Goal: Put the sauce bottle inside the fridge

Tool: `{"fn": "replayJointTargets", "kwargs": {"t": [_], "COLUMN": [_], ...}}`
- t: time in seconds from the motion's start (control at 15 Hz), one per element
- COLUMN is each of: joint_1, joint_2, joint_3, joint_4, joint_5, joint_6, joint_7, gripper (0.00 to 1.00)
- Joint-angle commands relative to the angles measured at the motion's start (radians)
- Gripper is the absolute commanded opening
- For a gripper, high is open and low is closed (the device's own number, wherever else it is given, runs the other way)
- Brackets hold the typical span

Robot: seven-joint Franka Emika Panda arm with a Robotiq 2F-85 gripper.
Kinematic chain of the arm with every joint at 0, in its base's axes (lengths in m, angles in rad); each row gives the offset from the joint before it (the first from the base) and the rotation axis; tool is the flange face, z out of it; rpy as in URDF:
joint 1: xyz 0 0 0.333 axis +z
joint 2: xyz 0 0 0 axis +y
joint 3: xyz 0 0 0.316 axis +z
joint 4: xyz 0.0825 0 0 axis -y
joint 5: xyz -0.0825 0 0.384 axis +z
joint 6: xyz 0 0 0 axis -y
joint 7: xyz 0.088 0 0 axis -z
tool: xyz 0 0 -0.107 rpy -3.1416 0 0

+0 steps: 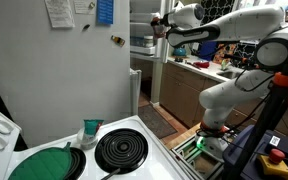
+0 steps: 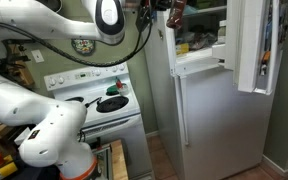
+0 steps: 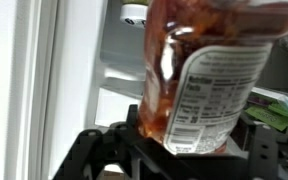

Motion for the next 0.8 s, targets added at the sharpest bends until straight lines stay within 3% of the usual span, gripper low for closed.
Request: {"fn": "replayJointTargets", "kwargs": {"t": [0.0, 0.73], "joint_1": [-0.024, -0.071], "joint_2": [0.038, 0.181], "joint_3": [0.003, 0.017], "joint_4": [0.033, 0.191], "joint_5": [-0.006, 0.004], "joint_6": [0.085, 0.369], "joint_7": [0.006, -0.007], "gripper": [0.6, 0.6]}}
